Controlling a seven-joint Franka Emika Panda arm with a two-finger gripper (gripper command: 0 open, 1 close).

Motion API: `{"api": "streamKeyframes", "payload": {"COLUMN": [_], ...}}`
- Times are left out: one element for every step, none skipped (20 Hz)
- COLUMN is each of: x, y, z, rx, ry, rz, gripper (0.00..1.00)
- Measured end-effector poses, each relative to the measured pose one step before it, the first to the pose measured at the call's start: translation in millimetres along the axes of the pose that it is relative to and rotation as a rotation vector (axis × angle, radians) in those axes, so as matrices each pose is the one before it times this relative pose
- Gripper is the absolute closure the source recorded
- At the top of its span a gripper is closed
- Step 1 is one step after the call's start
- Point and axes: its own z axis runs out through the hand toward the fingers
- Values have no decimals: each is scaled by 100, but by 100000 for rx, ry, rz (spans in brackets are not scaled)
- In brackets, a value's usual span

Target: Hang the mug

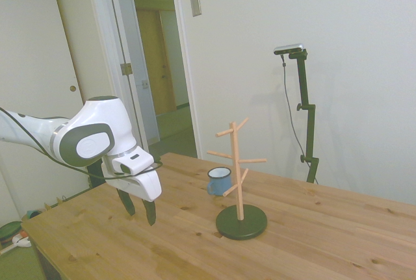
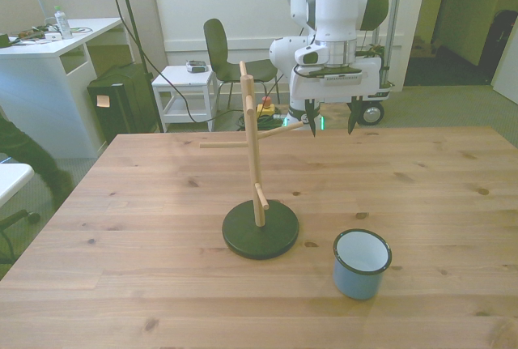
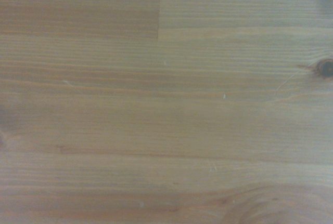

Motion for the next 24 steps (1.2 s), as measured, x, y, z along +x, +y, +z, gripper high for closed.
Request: {"api": "streamKeyframes", "payload": {"x": [4, 22, 198, 336, 468, 550, 514, 522, 579, 621, 628, 636, 648, 606, 552, 483, 407, 355, 361, 416, 445, 509, 511, 512], "y": [-5, 42, 52, 8, -47, -150, -314, -402, -465, -561, -590, -644, -745, -875, -954, -1051, -1116, -1139, -1022, -994, -904, -895, -898, -901], "z": [60, 47, -139, -330, -503, -594, -611, -614, -582, -506, -318, -165, -54, 27, 111, 125, 95, 63, -30, -59, -61, -81, 13, 23], "rx": [-52, 31, 248, 517, 639, 712, 764, 723, 748, 758, 597, 422, 326, 293, 214, 245, 280, 191, 123, -17, -274, -359, -221, -197], "ry": [-147, -178, 195, 475, 674, 683, 574, 513, 531, 577, 421, 239, 132, 58, 3, 72, 133, 205, -51, -166, -51, 201, -26, -180], "rz": [34, 183, 345, 498, 569, 532, 281, 176, 163, 70, 35, -38, -167, -370, -554, -570, -480, -242, -148, -182, -254, -63, 111, -121], "gripper": [0, 0, 0, 0, 0, 0, 0, 0, 0, 0, 0, 0, 0, 0, 0, 0, 0, 0, 0, 0, 0, 0, 0, 0]}}
